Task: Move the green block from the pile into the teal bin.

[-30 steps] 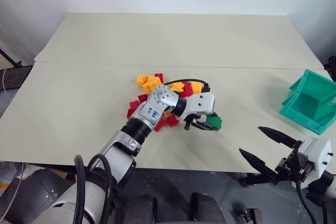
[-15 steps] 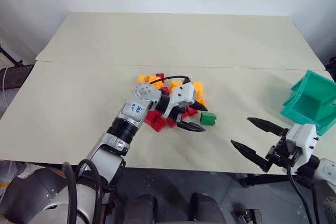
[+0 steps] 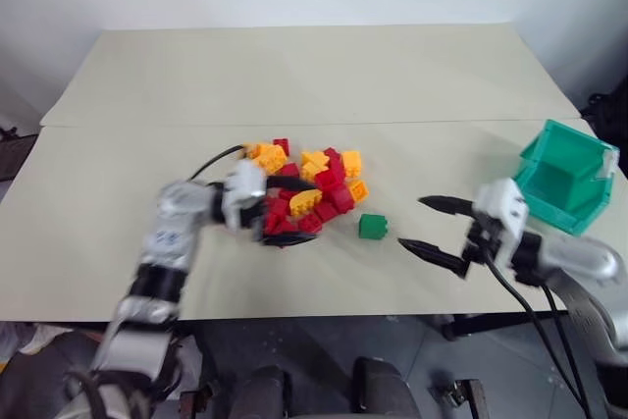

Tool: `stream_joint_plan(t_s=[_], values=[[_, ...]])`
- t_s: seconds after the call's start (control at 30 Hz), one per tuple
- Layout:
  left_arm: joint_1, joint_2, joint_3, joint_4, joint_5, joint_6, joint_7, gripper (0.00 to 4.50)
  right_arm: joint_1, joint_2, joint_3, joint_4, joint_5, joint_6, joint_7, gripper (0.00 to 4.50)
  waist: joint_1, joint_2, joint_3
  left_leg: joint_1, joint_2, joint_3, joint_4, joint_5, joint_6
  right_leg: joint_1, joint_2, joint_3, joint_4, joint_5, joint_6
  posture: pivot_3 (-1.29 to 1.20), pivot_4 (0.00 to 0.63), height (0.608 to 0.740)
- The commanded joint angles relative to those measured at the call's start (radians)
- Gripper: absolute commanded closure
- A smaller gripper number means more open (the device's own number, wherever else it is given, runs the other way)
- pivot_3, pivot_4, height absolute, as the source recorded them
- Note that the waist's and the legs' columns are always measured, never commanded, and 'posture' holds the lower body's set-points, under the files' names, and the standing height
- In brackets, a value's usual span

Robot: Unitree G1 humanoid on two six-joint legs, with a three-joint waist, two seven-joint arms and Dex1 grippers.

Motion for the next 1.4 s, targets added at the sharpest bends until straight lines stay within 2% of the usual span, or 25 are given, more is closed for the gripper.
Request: stream_joint_plan(t_s=[0.03,0.13,0.27,0.4,0.53,0.67,0.83,0.87,0.97,1.07,1.17,1.27,1.4], values=[[0.113,0.065,0.07,-0.152,-0.046,0.027,0.044,0.01,-0.121,-0.002,0.115,0.054,-0.03,0.059,0.07,0.0,0.017,0.0,0.0,0.0,0.001,-0.001,0.0,0.0,0.0,0.0,0.0,-0.001,0.0,0.0,0.0,0.0,0.15,0.74],[0.245,0.105,0.116,-0.249,-0.072,0.057,0.076,0.01,-0.223,0.006,0.22,0.135,-0.109,0.049,0.116,0.0,0.023,0.0,0.0,-0.002,0.0,-0.002,0.001,-0.001,0.001,0.002,-0.002,0.0,-0.002,0.001,0.001,0.0,0.15,0.74],[0.34,0.112,0.135,-0.332,-0.093,0.078,0.122,0.01,-0.286,0.017,0.3,0.239,-0.21,0.0,0.148,0.0,0.035,0.0,0.0,-0.002,0.0,-0.003,0.002,-0.002,0.002,0.002,-0.002,0.0,-0.003,0.001,0.002,0.0,0.15,0.74],[0.369,0.1,0.127,-0.382,-0.099,0.092,0.167,0.01,-0.305,0.003,0.333,0.287,-0.269,-0.03,0.185,0.0,0.036,0.0,0.0,-0.002,-0.003,-0.002,0.002,-0.002,0.002,0.001,-0.002,0.0,-0.004,0.001,0.002,0.0,0.15,0.74],[0.364,0.097,0.114,-0.397,-0.106,0.1,0.18,0.01,-0.293,0.001,0.309,0.302,-0.291,-0.047,0.194,0.0,0.033,0.0,0.0,-0.002,-0.003,-0.001,0.001,-0.002,0.001,0.001,-0.001,0.0,-0.004,0.001,0.002,0.0,0.15,0.74],[0.342,0.099,0.093,-0.412,-0.131,0.122,0.171,0.0,-0.28,0.012,0.274,0.305,-0.287,-0.084,0.194,0.92,0.031,0.0,0.0,-0.002,-0.003,-0.001,0.001,-0.002,0.001,0.001,-0.001,0.0,-0.004,0.001,0.002,0.0,0.15,0.74],[0.297,0.089,0.061,-0.406,-0.146,0.138,0.161,0.0,-0.238,0.016,0.219,0.277,-0.274,-0.094,0.17,2.67,0.033,0.0,0.0,-0.002,-0.003,0.0,0.002,-0.002,0.001,0.001,-0.001,0.0,-0.004,0.001,0.002,0.0,0.15,0.74],[0.286,0.079,0.051,-0.408,-0.151,0.145,0.166,0.0,-0.218,0.013,0.196,0.264,-0.263,-0.11,0.171,3.02,0.033,0.0,0.0,-0.002,-0.003,0.0,0.002,-0.002,0.001,0.001,-0.001,0.0,-0.004,0.001,0.002,0.0,0.15,0.74],[0.249,0.045,0.02,-0.421,-0.164,0.168,0.19,0.0,-0.143,0.008,0.092,0.202,-0.196,-0.118,0.171,3.03,0.037,0.0,0.0,-0.002,-0.003,0.0,0.001,-0.002,0.001,0.001,-0.001,0.0,-0.004,0.001,0.002,0.0,0.15,0.74],[0.213,0.003,-0.036,-0.435,-0.131,0.138,0.199,0.0,-0.017,-0.003,-0.081,0.106,-0.111,-0.122,0.152,3.03,0.046,0.0,0.0,-0.003,-0.004,-0.002,0.001,-0.002,0.001,0.002,-0.001,-0.002,-0.004,0.001,0.002,0.0,0.15,0.74],[0.147,-0.081,-0.073,-0.428,-0.126,0.141,0.269,0.0,0.106,0.009,-0.325,0.024,-0.037,-0.074,0.057,3.03,0.044,0.0,0.0,-0.003,-0.004,-0.001,0.002,-0.002,0.001,0.002,-0.001,-0.002,-0.006,0.001,0.003,0.0,0.15,0.74],[0.087,-0.163,-0.097,-0.401,-0.115,0.165,0.357,0.0,0.226,0.013,-0.566,-0.006,-0.027,-0.022,-0.057,3.03,0.052,0.0,0.0,-0.003,-0.004,-0.001,0.002,-0.002,0.001,0.003,-0.001,-0.002,-0.005,0.002,0.003,0.0,0.15,0.74],[0.059,-0.195,-0.136,-0.369,-0.074,0.171,0.393,0.0,0.298,-0.001,-0.716,0.051,-0.076,0.003,-0.174,3.03,0.041,0.0,0.0,-0.002,-0.004,0.006,0.001,-0.002,0.001,0.004,0.0,-0.001,-0.006,0.002,0.003,0.0,0.15,0.74]])
